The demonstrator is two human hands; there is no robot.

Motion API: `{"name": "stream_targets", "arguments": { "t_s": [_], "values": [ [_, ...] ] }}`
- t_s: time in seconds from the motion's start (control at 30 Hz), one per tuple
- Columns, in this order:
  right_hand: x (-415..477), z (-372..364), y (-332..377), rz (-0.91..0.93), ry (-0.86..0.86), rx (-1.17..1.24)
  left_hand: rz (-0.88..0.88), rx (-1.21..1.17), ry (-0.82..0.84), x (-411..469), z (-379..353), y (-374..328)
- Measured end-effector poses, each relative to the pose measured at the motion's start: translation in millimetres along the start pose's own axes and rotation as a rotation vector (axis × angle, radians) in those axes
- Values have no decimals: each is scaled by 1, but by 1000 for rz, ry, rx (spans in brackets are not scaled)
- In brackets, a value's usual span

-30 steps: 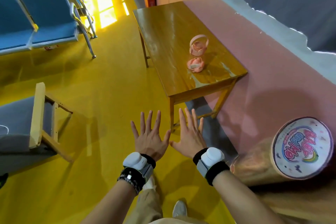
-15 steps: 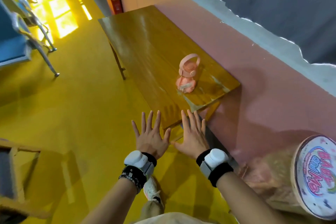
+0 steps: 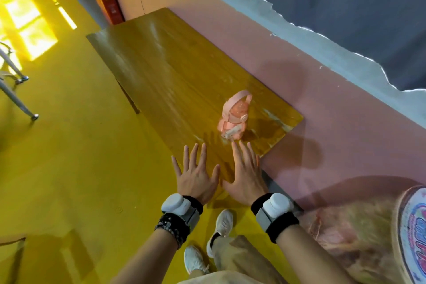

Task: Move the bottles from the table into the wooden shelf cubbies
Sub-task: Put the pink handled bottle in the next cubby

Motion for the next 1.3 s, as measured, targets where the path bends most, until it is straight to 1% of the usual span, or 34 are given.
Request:
{"name": "stream_targets", "arguments": {
  "t_s": [0.13, 0.27, 0.33, 0.43, 0.63, 0.7, 0.8, 0.83, 0.9, 0.93, 1.03, 1.1, 1.17, 1.23, 1.3],
  "values": [
    [36, 11, -6, 23, -48, 112, 14, -56, 22, 31, 1, -8],
    [71, 26, -10, 8, -58, 351, 32, -245, 24, 67, 11, -20],
    [85, 29, -11, -72, -58, 491, 61, -374, 36, 83, 14, -24],
    [100, 36, -9, -197, -115, 687, 120, -569, 82, 100, 16, -29],
    [133, 51, -5, -420, -143, 1087, 175, -658, 84, 145, 5, -30],
    [140, 56, -3, -452, -146, 1162, 214, -717, 104, 157, 1, -28],
    [151, 59, -1, -495, -184, 1181, 240, -773, 213, 186, -15, -24],
    [152, 60, 3, -498, -173, 1189, 257, -775, 236, 189, -17, -21],
    [157, 62, 6, -542, -220, 1189, 259, -773, 334, 209, -33, -19],
    [158, 61, 9, -546, -212, 1190, 286, -797, 358, 212, -36, -16],
    [165, 58, 18, -654, -313, 1209, 370, -916, 535, 236, -50, -12],
    [165, 57, 24, -671, -321, 1193, 446, -992, 572, 243, -57, -10],
    [170, 53, 28, -720, -377, 1182, 439, -989, 640, 256, -61, -9],
    [172, 50, 33, -768, -416, 1198, 394, -970, 680, 260, -62, -9],
    [174, 45, 35, -826, -484, 1204, 339, -943, 753, 262, -58, -10]
  ]
}}
Point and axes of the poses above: each hand's wrist, its own x-axis towards the middle knuckle, its own z-axis out of the back of the hand, y = z × x, the point moved 1 cm from there along x, towards the middle knuckle, and after that the axes turned 2 degrees about -y, right-handed, at the moved point
